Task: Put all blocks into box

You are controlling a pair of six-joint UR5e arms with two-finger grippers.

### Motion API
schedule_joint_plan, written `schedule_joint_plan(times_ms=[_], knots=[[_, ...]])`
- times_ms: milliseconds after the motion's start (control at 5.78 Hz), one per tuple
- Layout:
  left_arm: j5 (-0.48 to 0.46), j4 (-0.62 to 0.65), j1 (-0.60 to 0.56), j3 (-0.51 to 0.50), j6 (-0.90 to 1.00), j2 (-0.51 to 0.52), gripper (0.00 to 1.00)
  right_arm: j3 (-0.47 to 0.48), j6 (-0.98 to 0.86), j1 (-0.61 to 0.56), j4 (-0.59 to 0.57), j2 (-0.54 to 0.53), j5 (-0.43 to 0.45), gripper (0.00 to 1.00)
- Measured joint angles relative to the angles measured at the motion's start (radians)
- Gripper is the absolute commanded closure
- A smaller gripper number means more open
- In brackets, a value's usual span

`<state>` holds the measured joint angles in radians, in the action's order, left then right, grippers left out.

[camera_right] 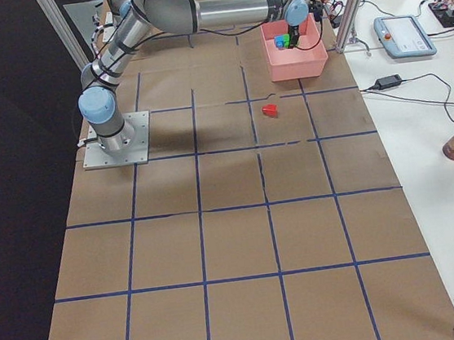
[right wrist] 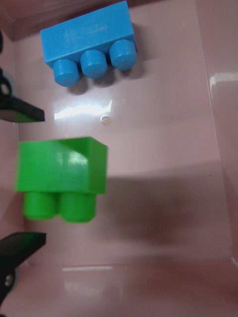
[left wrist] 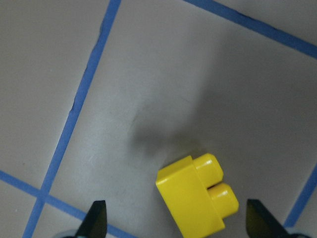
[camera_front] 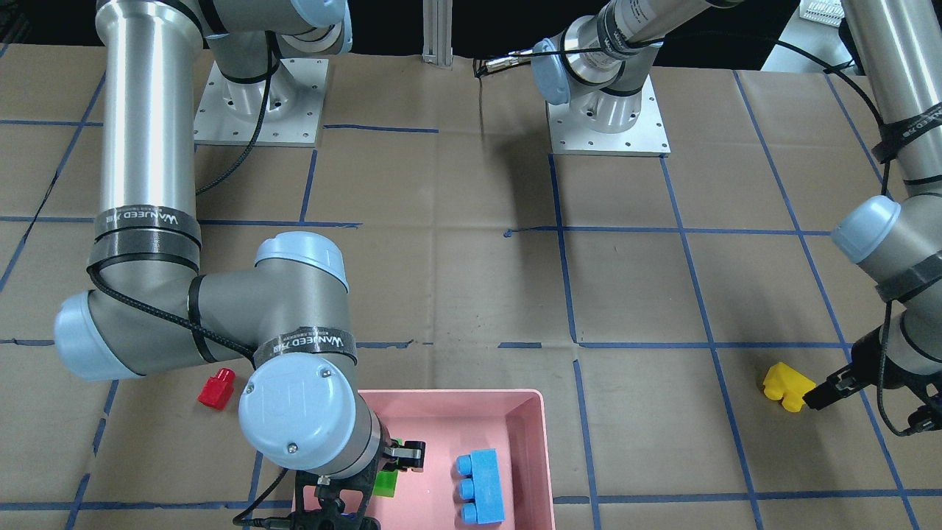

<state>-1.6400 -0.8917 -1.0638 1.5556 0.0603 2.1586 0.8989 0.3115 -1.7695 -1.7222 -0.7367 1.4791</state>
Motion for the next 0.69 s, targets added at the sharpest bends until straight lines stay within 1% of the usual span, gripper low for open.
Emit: schedule_joint_plan(times_ms=[173, 346, 519, 692], knots=[[0.001, 0.126, -0.012, 0.039, -0.019, 0.017, 0.00, 0.013, 0.004, -0.001, -0.007, -0.006, 0.003, 0.00], [-0.001, 0.171, -0.019, 0.057, -0.018, 0.021, 0.00, 0.018, 0.004, -0.001, -0.003, -0.027, 0.011, 0.00], [-0.006, 0.150, -0.022, 0.067, -0.013, 0.017, 0.00, 0.020, 0.001, 0.002, 0.029, -0.064, 0.029, 0.00], [-0.011, 0.100, -0.023, 0.071, -0.009, 0.015, 0.01, 0.022, -0.013, 0.016, 0.094, -0.108, 0.072, 0.00]])
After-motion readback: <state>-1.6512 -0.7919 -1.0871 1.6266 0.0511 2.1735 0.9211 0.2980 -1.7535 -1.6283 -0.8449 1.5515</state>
